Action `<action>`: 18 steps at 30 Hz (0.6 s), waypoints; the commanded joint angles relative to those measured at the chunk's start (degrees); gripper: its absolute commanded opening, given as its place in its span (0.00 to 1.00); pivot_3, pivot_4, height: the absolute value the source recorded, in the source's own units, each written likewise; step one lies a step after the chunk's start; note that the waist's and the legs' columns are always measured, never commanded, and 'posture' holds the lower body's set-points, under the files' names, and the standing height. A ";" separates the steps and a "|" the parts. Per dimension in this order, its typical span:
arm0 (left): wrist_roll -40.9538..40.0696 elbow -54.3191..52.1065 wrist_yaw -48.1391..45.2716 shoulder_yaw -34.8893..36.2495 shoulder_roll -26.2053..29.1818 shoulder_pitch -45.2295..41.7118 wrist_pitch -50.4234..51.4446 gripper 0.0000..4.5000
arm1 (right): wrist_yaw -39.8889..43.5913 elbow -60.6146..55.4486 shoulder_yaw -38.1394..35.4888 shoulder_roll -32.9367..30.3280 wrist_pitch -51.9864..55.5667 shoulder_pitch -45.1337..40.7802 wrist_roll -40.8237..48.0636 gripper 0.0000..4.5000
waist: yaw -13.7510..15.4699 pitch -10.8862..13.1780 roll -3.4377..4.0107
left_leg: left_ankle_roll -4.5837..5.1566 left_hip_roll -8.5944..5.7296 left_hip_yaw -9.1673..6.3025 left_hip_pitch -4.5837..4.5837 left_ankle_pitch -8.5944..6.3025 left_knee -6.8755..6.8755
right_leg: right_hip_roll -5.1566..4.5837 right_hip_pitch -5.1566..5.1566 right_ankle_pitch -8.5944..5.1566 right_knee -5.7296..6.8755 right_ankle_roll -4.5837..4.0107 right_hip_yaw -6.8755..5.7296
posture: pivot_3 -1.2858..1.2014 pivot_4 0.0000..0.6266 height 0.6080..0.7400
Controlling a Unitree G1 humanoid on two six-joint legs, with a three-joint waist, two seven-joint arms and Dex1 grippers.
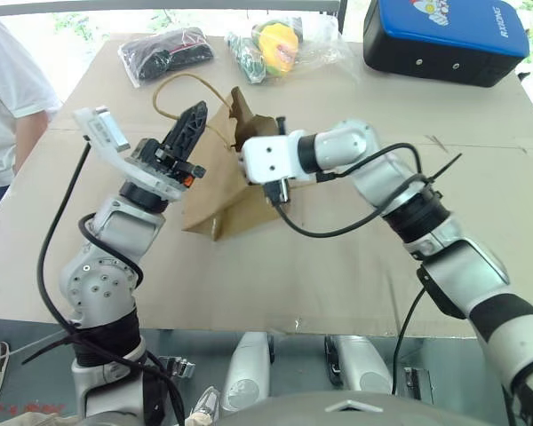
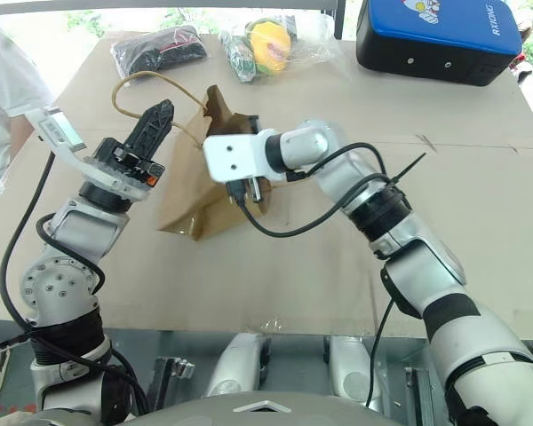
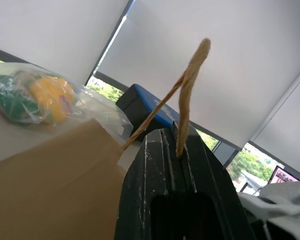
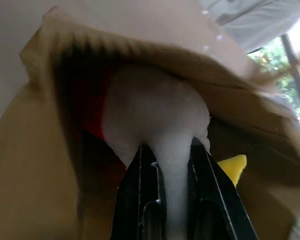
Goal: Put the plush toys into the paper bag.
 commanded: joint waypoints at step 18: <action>-6.42 -3.70 -1.64 4.62 0.98 2.87 -0.31 0.00 | 5.52 -19.79 -13.71 -7.46 21.45 9.49 12.48 0.98 | 0.38 -0.01 -0.01 | 0.17 -0.01 -0.03 -0.01 -0.10 0.01 | -0.02 0.01 0.00 0.02 0.00 -0.01 | 0.52 0.24 1.00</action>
